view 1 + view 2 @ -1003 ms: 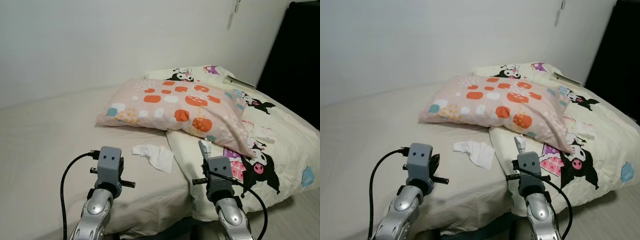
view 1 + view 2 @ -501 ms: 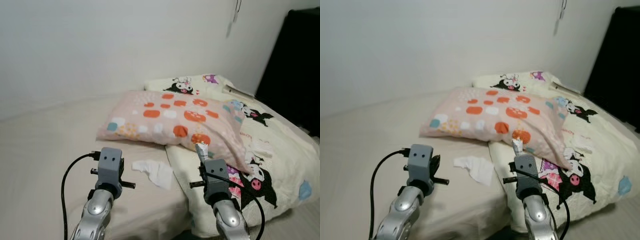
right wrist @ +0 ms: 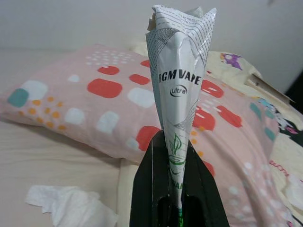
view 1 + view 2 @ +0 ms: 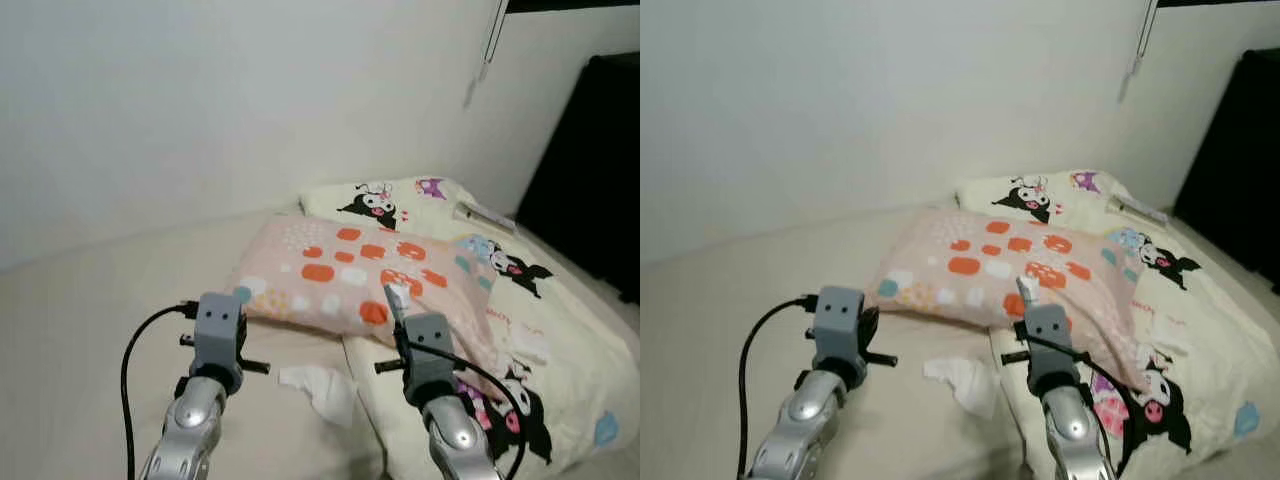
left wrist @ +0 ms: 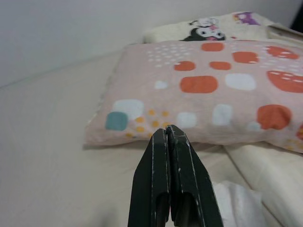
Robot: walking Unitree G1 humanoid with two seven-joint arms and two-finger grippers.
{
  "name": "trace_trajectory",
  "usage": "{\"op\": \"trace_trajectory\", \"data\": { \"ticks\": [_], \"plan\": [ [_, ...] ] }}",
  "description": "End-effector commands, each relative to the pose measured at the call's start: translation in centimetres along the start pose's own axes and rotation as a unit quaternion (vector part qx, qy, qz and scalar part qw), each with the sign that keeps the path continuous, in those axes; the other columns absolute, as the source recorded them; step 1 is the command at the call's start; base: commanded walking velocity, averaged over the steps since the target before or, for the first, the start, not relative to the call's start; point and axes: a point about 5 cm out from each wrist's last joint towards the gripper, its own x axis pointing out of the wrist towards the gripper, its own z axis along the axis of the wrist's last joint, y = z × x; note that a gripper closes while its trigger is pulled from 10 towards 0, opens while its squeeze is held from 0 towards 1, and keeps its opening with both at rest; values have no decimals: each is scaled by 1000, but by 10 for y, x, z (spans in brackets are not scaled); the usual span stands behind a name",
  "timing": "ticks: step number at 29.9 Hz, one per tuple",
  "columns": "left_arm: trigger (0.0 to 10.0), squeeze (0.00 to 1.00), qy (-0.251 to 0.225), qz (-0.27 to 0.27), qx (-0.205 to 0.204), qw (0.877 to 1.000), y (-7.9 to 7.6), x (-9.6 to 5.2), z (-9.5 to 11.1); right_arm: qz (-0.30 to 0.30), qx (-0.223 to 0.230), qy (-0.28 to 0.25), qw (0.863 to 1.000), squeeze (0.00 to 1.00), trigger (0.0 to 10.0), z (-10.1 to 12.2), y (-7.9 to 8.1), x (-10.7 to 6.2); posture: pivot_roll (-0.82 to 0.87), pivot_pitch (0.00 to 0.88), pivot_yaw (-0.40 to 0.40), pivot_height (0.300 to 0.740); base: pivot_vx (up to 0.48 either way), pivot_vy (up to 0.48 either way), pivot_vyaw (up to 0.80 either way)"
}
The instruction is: Clean up the room
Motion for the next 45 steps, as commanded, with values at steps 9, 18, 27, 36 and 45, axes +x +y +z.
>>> {"op": "trace_trajectory", "data": {
  "ticks": [9,18,27,36,45],
  "plan": [
    [10000,0,9,15,1,1000,5,-2,-6,17,12,44,999,0,10000,-13,7,-3,0,59,-21,740,0,0,0],
    [10000,0,7,24,-3,1000,7,-3,-7,12,8,63,998,0,10000,-20,9,-4,3,60,-26,740,0,0,0],
    [10000,0,8,25,-1,1000,6,-3,-8,43,19,60,997,0,10000,-20,17,-4,4,60,-28,740,0,0,0],
    [10000,0,9,18,4,1000,4,-2,-8,47,34,63,996,0,10000,-21,21,-3,7,59,-16,740,0,0,-330],
    [10000,0,10,16,6,1000,4,-1,-8,48,34,63,996,0,10000,-22,23,-4,11,62,-14,740,0,0,-800]
  ]
}}
